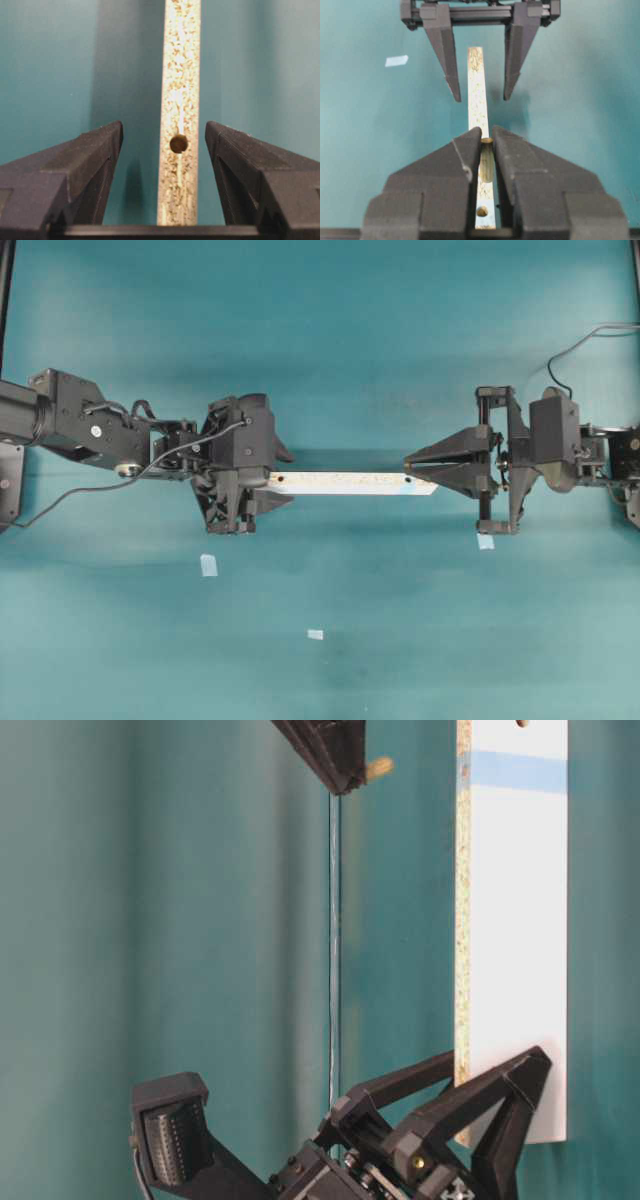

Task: Insert the rod into the hole on the wooden board.

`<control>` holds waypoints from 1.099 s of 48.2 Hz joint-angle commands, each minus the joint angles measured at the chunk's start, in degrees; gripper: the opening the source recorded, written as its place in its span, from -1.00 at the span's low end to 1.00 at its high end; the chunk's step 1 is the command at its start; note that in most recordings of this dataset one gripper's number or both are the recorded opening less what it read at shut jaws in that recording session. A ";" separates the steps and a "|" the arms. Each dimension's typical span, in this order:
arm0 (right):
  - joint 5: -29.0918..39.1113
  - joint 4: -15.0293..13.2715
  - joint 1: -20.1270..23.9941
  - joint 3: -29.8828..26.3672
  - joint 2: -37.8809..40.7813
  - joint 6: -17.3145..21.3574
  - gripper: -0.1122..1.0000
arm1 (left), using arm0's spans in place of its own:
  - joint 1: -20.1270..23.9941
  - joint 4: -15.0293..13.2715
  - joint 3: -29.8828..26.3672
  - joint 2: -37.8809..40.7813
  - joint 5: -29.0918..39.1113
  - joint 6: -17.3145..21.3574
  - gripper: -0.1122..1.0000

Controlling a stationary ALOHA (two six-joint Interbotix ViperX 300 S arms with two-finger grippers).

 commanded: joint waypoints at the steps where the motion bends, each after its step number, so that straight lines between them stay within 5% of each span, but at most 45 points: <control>1: 0.09 0.18 0.09 -0.18 -0.44 0.00 -0.63 | -0.44 0.18 -0.44 -0.79 -0.44 0.53 0.52; 17: 0.09 0.18 0.09 -0.26 -0.26 -0.09 -0.63 | -0.62 0.18 -0.44 -0.79 -0.44 0.53 0.15; 53: -1.32 0.26 0.09 -0.53 2.46 -0.26 -0.63 | -0.79 0.18 -0.35 -0.79 -0.18 0.53 -0.21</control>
